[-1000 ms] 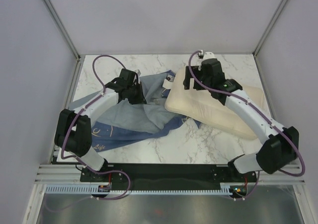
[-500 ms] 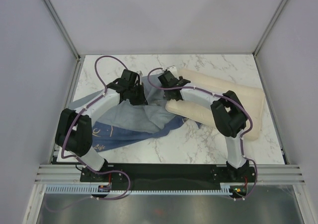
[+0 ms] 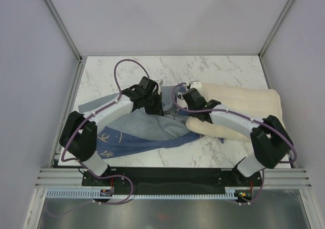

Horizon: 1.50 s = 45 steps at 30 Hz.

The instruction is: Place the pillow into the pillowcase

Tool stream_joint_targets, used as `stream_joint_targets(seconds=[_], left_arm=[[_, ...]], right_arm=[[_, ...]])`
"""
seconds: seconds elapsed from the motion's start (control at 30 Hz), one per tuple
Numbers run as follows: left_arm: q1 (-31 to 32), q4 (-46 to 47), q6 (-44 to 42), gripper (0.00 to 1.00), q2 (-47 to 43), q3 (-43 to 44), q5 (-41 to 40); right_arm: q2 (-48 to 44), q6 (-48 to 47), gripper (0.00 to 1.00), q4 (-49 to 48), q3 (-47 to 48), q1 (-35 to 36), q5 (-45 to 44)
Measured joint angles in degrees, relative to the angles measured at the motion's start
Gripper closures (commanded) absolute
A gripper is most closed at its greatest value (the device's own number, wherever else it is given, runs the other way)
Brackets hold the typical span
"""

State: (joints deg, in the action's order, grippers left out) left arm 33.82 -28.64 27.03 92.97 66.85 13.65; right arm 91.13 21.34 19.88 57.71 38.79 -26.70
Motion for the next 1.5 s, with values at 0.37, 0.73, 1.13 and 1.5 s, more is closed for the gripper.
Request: stream_joint_targets(seconds=[0.37,0.73,1.13,1.5], left_arm=[[3.5,-1.0,0.0,0.98,-3.6,-6.5,-0.7],[4.2,-1.5,0.2,0.98,-6.4,-9.6,-3.5],[4.3,-2.2,1.6,0.65,-6.4,-10.0,-11.7],[8.1,-9.5,1.8,0.41,-2.7,5.1,-22.5]], right_arm=[[-30.2,2.2,1.00,14.9,-6.4,1.1,3.1],[-29.0,-1.2,1.00,17.1,3.4,1.1,18.5],[-26.8,2.7,0.20,22.7,-6.0,2.0,9.6],[-19.6,-0.7,0.09,18.6,4.5,1.6,4.2]])
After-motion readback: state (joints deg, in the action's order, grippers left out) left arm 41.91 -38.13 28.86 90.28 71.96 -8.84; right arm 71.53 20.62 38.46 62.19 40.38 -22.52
